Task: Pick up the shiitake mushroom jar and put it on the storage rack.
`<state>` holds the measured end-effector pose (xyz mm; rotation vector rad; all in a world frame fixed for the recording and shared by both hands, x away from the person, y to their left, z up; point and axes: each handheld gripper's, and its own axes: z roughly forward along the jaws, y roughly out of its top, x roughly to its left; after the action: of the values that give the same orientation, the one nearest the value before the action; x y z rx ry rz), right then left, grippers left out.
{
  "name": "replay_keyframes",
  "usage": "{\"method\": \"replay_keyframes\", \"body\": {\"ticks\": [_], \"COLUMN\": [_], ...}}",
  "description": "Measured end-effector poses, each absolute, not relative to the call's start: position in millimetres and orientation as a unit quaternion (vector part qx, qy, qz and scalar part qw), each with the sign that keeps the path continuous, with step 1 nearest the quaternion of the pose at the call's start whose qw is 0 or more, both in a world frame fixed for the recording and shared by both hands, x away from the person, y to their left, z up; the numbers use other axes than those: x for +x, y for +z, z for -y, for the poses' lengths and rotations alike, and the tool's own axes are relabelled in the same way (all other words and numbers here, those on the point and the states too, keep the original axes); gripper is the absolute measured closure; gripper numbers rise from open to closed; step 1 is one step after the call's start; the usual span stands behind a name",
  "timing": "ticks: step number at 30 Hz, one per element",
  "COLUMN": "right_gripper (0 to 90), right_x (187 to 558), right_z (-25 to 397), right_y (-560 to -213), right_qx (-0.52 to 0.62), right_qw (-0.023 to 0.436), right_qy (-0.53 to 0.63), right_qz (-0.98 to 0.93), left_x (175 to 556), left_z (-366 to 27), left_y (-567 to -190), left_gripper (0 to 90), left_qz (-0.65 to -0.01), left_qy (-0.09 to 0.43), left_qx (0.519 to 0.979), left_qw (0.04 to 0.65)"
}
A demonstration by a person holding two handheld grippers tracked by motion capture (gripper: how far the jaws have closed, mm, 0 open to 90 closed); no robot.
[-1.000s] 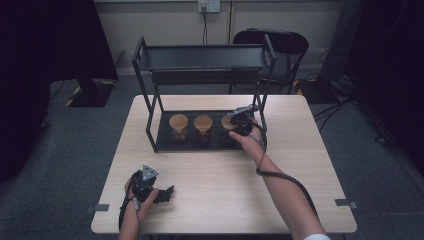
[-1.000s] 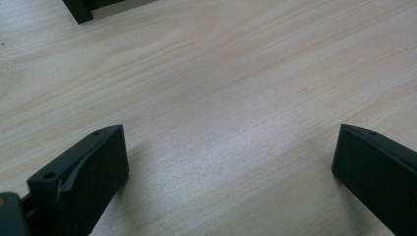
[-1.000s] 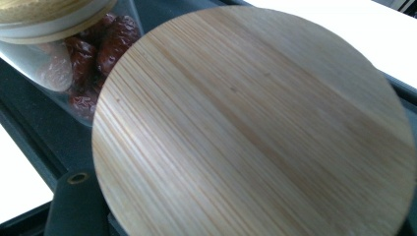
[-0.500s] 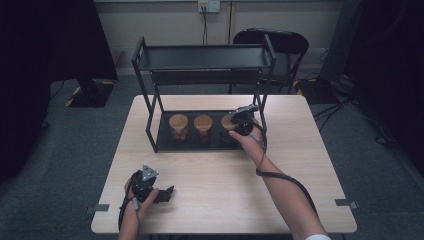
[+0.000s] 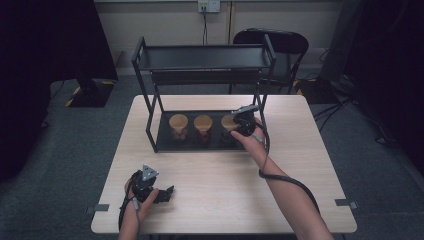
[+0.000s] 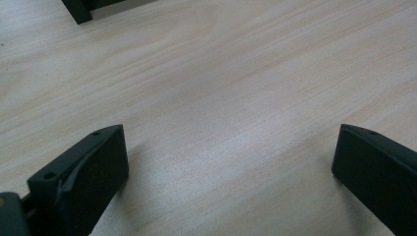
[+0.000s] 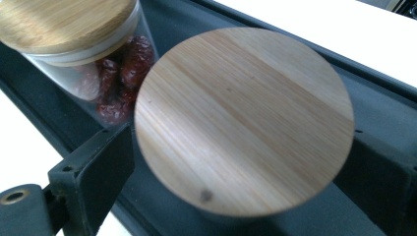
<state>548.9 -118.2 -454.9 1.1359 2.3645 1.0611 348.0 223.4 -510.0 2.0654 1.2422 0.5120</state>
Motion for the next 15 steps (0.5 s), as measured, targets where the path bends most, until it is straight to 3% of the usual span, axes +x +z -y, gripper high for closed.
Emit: {"method": "replay_keyframes", "body": {"ticks": [15], "right_gripper": [1.8], "right_x": [531.7], "right_z": [120.2], "right_y": [-450.3], "right_qx": [0.39], "right_qw": [0.153], "right_qy": [0.37], "right_qz": [-0.829], "left_x": [347.8], "left_z": [-223.2], "left_y": [-510.0], "left_gripper": [0.2], "left_qz": [-0.476], "left_qy": [0.196], "left_qx": [0.79], "left_qw": [0.332]}}
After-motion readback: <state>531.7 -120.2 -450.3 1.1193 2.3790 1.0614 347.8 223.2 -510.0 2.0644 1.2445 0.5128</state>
